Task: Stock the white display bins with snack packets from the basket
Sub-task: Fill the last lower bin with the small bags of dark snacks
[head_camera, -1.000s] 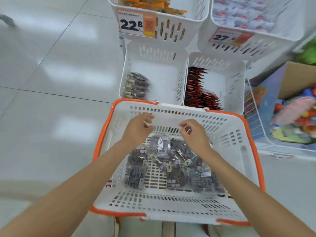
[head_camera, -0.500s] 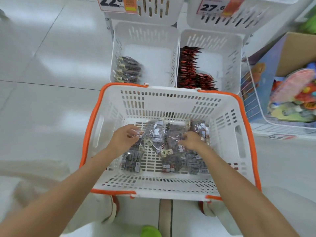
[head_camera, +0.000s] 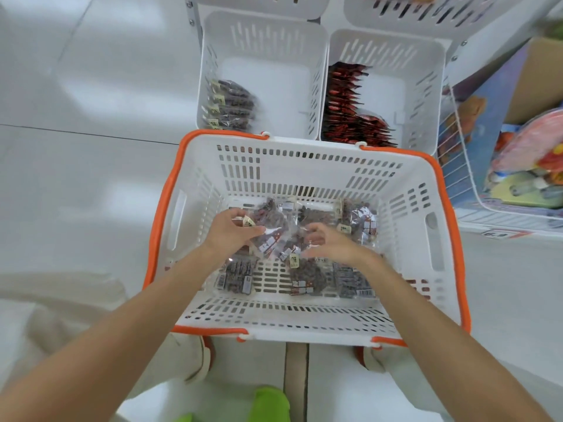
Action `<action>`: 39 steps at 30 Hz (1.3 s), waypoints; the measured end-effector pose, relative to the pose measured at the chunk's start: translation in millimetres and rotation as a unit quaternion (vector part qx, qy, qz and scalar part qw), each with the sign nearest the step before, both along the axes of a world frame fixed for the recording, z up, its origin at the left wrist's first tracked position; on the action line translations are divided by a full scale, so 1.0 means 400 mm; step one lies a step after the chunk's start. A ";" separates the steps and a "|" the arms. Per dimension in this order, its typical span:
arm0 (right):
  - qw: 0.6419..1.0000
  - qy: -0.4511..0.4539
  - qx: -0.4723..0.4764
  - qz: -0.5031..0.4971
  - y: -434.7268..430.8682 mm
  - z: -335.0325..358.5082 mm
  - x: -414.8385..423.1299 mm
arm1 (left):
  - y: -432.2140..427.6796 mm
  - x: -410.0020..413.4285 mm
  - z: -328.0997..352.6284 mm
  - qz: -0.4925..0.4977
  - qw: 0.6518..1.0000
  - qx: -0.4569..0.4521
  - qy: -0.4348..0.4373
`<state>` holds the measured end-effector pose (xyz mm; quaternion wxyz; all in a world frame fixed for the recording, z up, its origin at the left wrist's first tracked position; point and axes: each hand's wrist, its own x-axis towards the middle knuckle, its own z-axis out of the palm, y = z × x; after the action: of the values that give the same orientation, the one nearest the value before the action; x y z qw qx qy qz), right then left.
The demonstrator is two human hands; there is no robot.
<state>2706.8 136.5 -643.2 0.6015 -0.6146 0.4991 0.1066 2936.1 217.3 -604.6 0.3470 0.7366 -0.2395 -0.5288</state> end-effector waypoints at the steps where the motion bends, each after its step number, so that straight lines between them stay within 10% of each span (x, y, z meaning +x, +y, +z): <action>1: 0.996 0.057 -0.037 0.055 0.012 -0.026 -0.001 | 0.003 0.010 0.001 0.005 1.000 -0.020 -0.010; 6: 0.938 0.203 -0.131 0.249 0.043 -0.106 0.007 | 0.020 0.049 -0.021 0.029 0.998 -0.034 0.048; 12: 0.992 0.029 -0.095 0.075 -0.054 0.073 0.015 | 0.022 0.078 -0.019 -0.009 0.999 -0.032 -0.024; 21: 0.984 -0.123 -0.130 0.020 -0.073 0.281 0.191 | -0.040 0.056 0.069 -0.183 0.981 -0.054 0.041; 31: 0.988 -0.065 -0.034 0.133 -0.227 0.447 0.272 | -0.189 0.170 0.246 -0.233 0.948 -0.185 -0.109; 39: 0.927 -0.173 -0.332 0.011 -0.380 0.414 0.382 | -0.356 0.369 0.180 -0.084 0.950 -0.222 -0.204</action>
<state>2859.5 -15.4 -477.6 0.4384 -0.7939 0.3871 -0.1664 3083.8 74.9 -532.5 0.4002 0.7101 -0.4774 -0.3280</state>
